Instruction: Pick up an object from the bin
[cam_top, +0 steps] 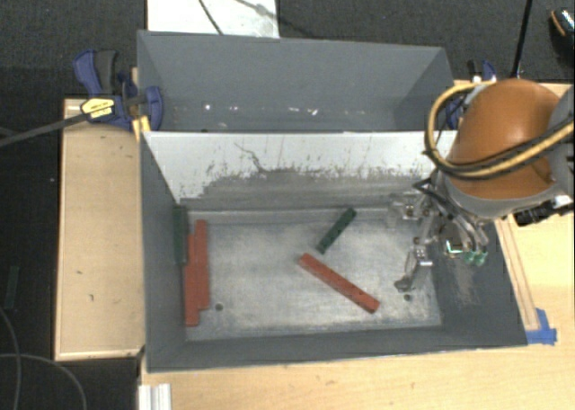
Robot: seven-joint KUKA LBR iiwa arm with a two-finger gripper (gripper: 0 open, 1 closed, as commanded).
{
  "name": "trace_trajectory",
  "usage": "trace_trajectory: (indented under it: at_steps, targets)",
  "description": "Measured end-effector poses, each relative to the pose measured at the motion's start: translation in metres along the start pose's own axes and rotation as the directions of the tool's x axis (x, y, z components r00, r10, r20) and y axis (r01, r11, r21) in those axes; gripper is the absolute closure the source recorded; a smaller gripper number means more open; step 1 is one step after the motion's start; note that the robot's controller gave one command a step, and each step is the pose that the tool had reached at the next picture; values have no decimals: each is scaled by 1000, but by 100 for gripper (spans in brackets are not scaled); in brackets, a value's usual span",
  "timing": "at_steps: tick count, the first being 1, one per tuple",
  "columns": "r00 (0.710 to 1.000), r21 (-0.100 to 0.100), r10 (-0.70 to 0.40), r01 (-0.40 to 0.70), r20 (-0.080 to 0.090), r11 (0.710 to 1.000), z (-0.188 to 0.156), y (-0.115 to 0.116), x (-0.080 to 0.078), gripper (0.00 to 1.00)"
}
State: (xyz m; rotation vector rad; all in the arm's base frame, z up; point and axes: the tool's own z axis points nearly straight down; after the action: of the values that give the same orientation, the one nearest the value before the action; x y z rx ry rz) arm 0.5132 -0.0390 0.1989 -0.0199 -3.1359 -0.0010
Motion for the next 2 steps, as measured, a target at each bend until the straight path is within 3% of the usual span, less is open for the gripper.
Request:
trace_trajectory:
  at_steps: [1, 2]
  targets:
    - [1000, -2, -17, 17, 1, 1000, 133, 66, 20, 0]
    - [995, -1, 97, -97, 7, 995, 98, 72, 35, 0]
